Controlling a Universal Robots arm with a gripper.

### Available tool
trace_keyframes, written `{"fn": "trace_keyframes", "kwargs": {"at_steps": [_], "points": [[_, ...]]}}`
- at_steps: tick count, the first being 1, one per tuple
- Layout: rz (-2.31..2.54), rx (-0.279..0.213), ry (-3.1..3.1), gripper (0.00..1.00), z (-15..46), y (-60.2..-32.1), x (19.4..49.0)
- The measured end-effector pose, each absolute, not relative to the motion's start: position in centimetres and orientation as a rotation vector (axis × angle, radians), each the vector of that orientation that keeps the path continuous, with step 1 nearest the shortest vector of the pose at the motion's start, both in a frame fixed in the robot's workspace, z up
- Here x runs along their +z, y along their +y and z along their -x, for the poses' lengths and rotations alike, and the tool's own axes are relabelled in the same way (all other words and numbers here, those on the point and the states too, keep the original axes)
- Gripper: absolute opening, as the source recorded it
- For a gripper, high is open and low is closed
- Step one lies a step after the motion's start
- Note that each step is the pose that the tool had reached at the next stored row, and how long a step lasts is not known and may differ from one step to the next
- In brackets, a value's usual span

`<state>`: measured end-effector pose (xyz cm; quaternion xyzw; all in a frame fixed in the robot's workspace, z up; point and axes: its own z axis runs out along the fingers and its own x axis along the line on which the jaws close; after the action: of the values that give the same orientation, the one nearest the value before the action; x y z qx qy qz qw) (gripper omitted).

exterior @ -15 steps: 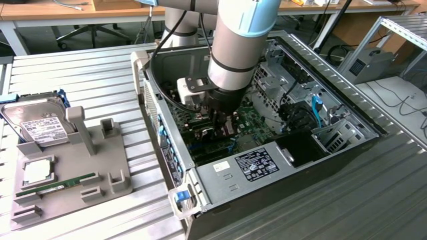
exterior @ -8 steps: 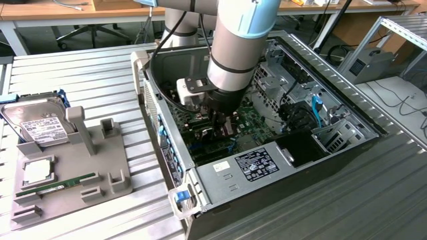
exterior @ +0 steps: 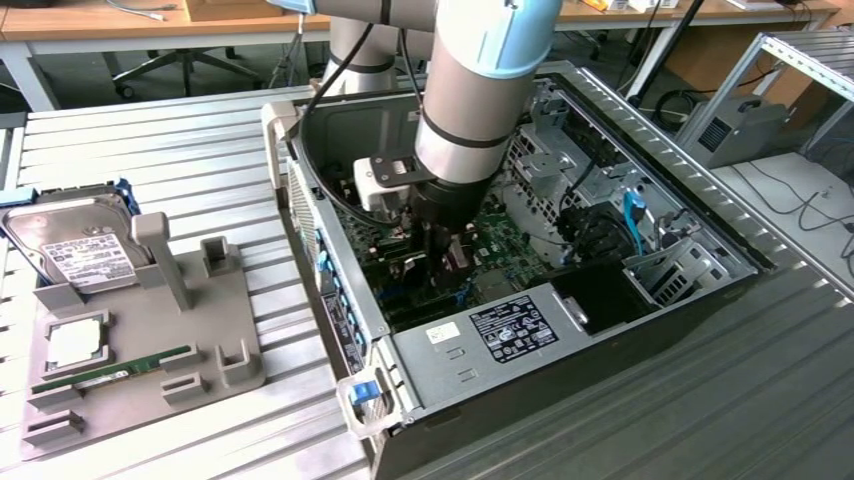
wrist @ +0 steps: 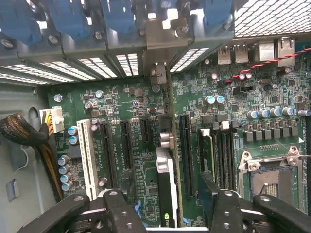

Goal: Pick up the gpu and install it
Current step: 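Insert the gpu into the slot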

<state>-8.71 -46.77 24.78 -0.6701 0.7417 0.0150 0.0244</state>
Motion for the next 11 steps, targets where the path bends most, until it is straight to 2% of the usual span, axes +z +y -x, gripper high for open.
{"fn": "trace_keyframes", "kwargs": {"at_steps": [5, 11], "points": [[2.073, 0.046, 2.295, 0.65, 8.7, -46.8, 25.0], [2.073, 0.046, 2.294, 0.65, 8.7, -46.7, 27.0]]}}
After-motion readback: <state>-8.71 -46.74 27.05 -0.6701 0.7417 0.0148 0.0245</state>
